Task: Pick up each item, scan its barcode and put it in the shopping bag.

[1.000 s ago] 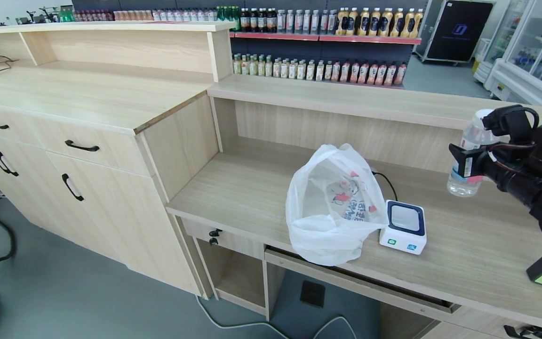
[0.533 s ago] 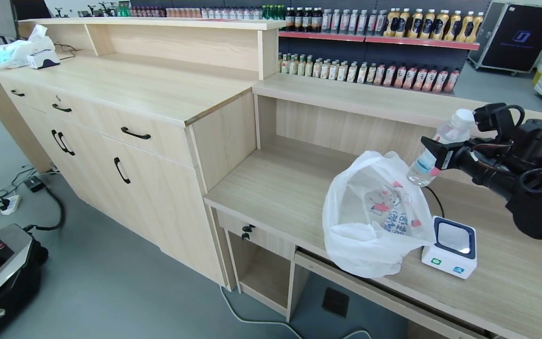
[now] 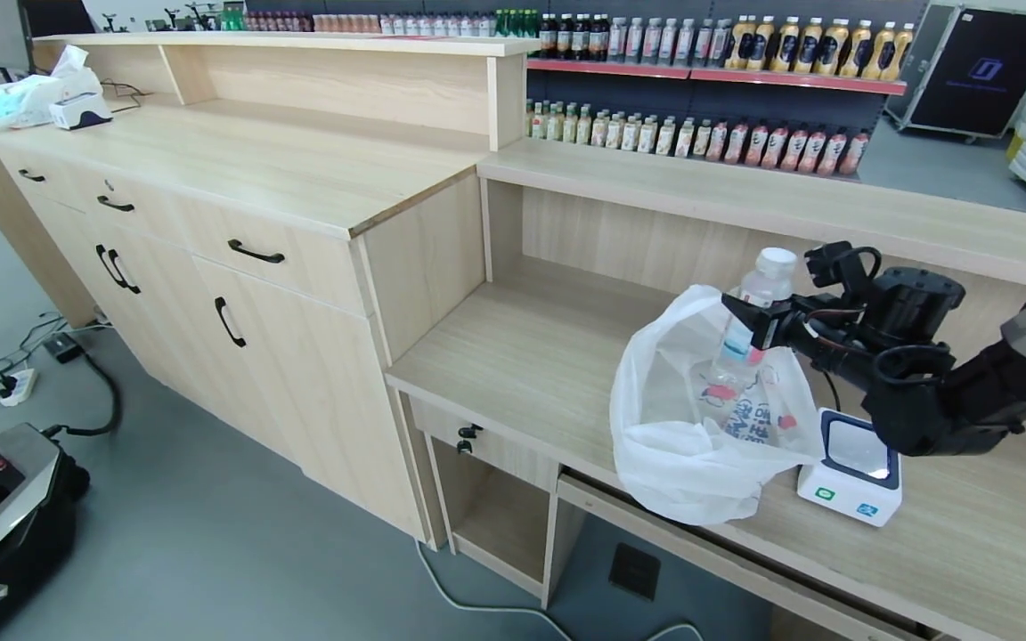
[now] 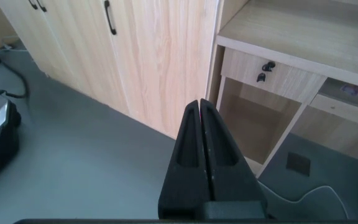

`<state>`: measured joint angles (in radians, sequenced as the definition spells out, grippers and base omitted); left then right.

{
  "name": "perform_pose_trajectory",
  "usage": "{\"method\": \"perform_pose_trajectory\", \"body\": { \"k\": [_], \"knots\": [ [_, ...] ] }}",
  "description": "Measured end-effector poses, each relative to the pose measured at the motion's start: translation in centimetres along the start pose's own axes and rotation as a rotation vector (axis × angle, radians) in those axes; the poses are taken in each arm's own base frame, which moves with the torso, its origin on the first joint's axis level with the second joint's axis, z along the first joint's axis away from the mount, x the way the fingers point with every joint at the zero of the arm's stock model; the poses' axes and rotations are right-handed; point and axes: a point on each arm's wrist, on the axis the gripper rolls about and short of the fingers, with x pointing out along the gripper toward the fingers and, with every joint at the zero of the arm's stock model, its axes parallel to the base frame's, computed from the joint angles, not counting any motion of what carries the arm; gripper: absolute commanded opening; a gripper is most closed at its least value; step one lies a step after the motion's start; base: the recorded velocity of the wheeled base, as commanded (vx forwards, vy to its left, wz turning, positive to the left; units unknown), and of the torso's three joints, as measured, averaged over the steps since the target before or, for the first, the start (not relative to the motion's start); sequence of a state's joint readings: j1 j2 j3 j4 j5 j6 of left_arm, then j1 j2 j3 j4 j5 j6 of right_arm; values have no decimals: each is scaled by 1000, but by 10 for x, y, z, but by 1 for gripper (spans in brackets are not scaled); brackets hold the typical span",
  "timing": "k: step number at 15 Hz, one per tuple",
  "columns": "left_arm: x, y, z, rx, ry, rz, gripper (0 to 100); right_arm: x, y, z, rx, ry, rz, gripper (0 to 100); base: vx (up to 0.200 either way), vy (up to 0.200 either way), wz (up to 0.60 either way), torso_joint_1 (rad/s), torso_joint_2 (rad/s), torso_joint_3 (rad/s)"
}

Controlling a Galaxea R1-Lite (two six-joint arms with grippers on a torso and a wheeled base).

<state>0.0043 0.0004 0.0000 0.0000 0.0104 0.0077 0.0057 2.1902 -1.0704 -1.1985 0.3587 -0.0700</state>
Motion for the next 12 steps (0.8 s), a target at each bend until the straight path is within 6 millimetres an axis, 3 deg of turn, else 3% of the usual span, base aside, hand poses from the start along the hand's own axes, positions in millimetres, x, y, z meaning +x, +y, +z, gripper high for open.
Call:
{"method": "perform_pose_trajectory", "body": {
  "k": [12],
  "knots": [
    [0, 0, 0, 0, 0, 0, 0, 45, 6, -43, 3, -9, 50, 0, 0, 0, 0, 0, 0, 0]
  ]
}}
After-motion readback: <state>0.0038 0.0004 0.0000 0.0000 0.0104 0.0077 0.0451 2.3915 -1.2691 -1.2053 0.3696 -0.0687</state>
